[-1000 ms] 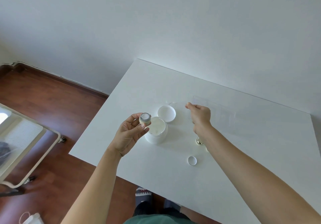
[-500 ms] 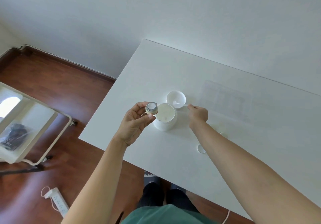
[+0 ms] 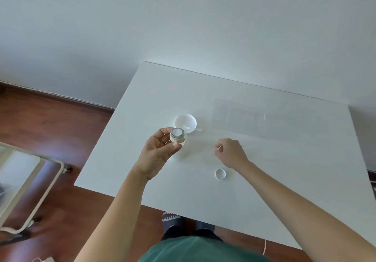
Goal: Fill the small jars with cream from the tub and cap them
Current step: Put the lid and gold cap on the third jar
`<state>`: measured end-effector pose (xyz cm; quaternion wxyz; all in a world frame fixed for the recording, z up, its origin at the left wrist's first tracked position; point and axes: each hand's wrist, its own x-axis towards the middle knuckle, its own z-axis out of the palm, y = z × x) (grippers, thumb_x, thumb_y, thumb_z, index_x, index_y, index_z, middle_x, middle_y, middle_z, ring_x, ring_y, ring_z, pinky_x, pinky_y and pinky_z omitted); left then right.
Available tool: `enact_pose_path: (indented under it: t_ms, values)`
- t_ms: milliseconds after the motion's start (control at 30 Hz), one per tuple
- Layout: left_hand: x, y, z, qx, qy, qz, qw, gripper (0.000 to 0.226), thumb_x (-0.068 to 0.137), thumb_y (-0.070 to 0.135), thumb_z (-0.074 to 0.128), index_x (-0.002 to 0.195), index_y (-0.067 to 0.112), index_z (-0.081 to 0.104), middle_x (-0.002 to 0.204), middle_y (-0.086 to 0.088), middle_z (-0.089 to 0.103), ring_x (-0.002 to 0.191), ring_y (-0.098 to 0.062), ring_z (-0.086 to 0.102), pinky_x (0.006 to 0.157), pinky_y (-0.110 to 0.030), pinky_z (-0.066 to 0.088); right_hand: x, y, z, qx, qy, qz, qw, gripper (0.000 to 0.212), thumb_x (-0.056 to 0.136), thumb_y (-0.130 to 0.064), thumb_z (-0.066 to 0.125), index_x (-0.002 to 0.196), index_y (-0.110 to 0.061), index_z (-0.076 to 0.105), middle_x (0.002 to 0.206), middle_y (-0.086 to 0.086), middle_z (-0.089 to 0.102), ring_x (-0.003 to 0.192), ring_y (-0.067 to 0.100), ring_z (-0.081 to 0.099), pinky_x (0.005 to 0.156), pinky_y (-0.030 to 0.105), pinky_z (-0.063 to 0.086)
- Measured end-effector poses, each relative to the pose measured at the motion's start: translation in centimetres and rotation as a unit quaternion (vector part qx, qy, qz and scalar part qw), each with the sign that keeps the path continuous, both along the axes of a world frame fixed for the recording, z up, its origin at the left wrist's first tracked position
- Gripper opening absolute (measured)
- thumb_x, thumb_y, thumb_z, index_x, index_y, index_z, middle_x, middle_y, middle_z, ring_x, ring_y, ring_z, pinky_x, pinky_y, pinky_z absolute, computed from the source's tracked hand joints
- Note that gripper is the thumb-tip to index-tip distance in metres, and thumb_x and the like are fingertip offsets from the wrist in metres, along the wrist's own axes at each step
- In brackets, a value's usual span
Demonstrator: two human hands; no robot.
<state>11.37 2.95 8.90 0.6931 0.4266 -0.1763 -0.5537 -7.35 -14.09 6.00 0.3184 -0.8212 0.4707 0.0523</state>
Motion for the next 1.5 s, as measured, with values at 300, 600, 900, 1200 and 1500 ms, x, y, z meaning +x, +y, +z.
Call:
enact_pose_path:
  t_ms: [300, 600, 900, 1200, 1500]
  values:
    - [-3.5, -3.0, 0.8, 0.015, 0.012, -0.072, 0.997, 0.036, 0.081, -0.001, 0.064, 0.114, 0.011, 0.057, 0.117, -0.006, 0.067, 0.107, -0.021, 0.068, 0.092, -0.031, 0.054, -3.5, 4.1, -3.2, -0.025, 0.121, 0.128, 0.984, 0.044, 0.086, -0.016, 0.057, 0.127, -0.018, 0.041, 0.125, 0.014, 0.034, 0.097, 0.032, 0.054, 0.075, 0.035, 0.051]
    - [-4.5, -4.2, 0.5, 0.006, 0.032, -0.094, 0.995, 0.031, 0.082, -0.003, 0.064, 0.11, 0.012, 0.061, 0.117, -0.003, 0.07, 0.113, -0.026, 0.068, 0.092, -0.032, 0.054, -4.5, 3.3, -3.2, -0.055, -0.012, 0.072, 0.996, 0.022, 0.09, -0.01, 0.051, 0.111, -0.008, 0.056, 0.098, 0.009, 0.051, 0.086, 0.028, 0.054, 0.077, 0.031, 0.043]
    - [-6.4, -6.3, 1.2, 0.004, -0.036, -0.088, 0.995, 0.032, 0.077, 0.001, 0.074, 0.106, 0.01, 0.065, 0.108, -0.008, 0.072, 0.106, -0.024, 0.067, 0.101, -0.036, 0.052, -4.1, -0.2, 8.7, 0.219, -0.42, -0.251, 0.844, 0.026, 0.073, -0.026, 0.078, 0.091, -0.015, 0.063, 0.076, 0.006, 0.069, 0.074, 0.019, 0.065, 0.089, 0.039, 0.053]
    - [-7.8, -8.7, 2.6, -0.003, -0.112, -0.069, 0.991, 0.034, 0.077, -0.006, 0.079, 0.106, 0.003, 0.065, 0.101, -0.011, 0.077, 0.099, -0.019, 0.073, 0.082, -0.022, 0.055, -4.2, -0.8, 11.4, 0.172, -0.359, -0.174, 0.901, 0.025, 0.07, -0.022, 0.084, 0.076, -0.011, 0.063, 0.076, 0.004, 0.071, 0.074, 0.011, 0.068, 0.08, 0.031, 0.052]
    - [-8.4, -9.2, 2.9, -0.003, -0.166, -0.069, 0.984, 0.031, 0.07, -0.006, 0.085, 0.092, 0.011, 0.071, 0.095, -0.014, 0.077, 0.092, -0.023, 0.075, 0.078, -0.024, 0.057, -4.8, -2.3, 13.3, 0.131, -0.234, -0.057, 0.962, 0.031, 0.071, -0.018, 0.083, 0.1, -0.021, 0.073, 0.095, -0.004, 0.073, 0.089, 0.012, 0.069, 0.087, 0.026, 0.054]
